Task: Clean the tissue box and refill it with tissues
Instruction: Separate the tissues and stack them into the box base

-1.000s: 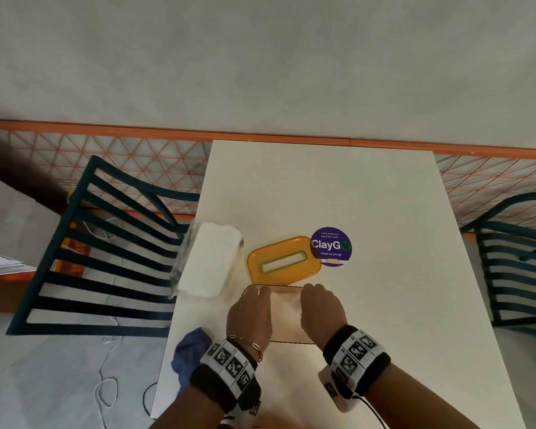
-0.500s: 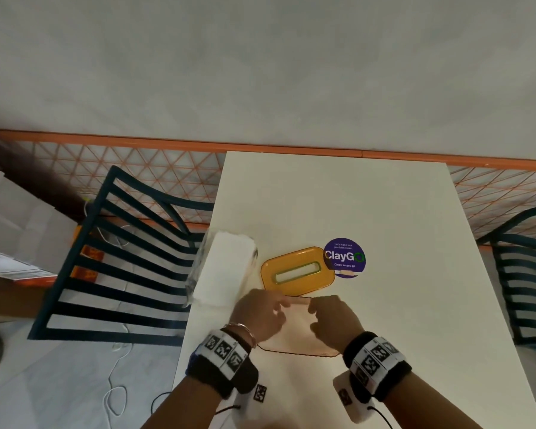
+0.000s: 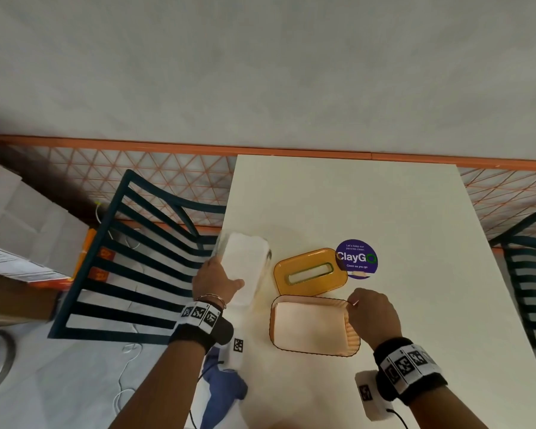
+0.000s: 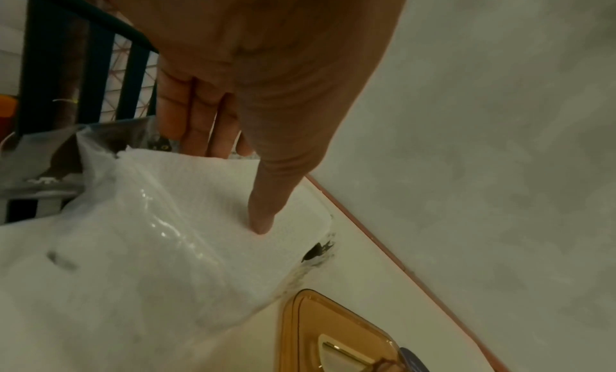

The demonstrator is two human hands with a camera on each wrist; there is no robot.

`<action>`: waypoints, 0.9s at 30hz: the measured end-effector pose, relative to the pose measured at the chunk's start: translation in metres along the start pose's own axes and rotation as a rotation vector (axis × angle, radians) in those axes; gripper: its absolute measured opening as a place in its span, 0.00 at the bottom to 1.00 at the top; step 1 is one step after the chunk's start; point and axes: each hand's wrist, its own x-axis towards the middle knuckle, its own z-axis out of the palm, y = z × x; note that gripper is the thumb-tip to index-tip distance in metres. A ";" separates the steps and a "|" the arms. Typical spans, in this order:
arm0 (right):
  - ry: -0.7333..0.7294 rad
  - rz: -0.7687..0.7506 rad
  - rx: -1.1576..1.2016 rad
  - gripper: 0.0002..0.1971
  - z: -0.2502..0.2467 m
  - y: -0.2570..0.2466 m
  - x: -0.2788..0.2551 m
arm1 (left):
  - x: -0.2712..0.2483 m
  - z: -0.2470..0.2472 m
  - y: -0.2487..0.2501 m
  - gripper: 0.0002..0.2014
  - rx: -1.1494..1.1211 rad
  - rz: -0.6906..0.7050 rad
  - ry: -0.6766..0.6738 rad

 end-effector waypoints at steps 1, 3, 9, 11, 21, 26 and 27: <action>0.000 0.005 0.006 0.09 0.001 0.001 0.000 | 0.001 0.000 0.000 0.44 -0.017 -0.004 0.005; 0.011 0.010 0.029 0.09 0.003 0.004 0.000 | 0.002 0.000 0.000 0.43 -0.014 -0.012 0.013; 0.029 0.009 0.065 0.08 0.005 0.002 -0.002 | 0.001 -0.004 0.002 0.38 -0.101 -0.016 0.022; 0.031 0.006 0.064 0.08 0.005 0.002 -0.002 | 0.002 -0.005 0.004 0.35 -0.191 -0.028 -0.013; -0.002 0.013 0.047 0.09 0.004 -0.002 -0.001 | 0.013 -0.016 -0.001 0.20 -0.508 -0.037 -0.220; 0.022 -0.009 0.040 0.21 -0.005 -0.018 -0.005 | -0.002 -0.031 -0.010 0.17 -0.738 0.041 -0.313; 0.038 -0.044 0.076 0.23 -0.009 -0.026 -0.006 | -0.007 -0.035 -0.012 0.17 -0.799 0.052 -0.325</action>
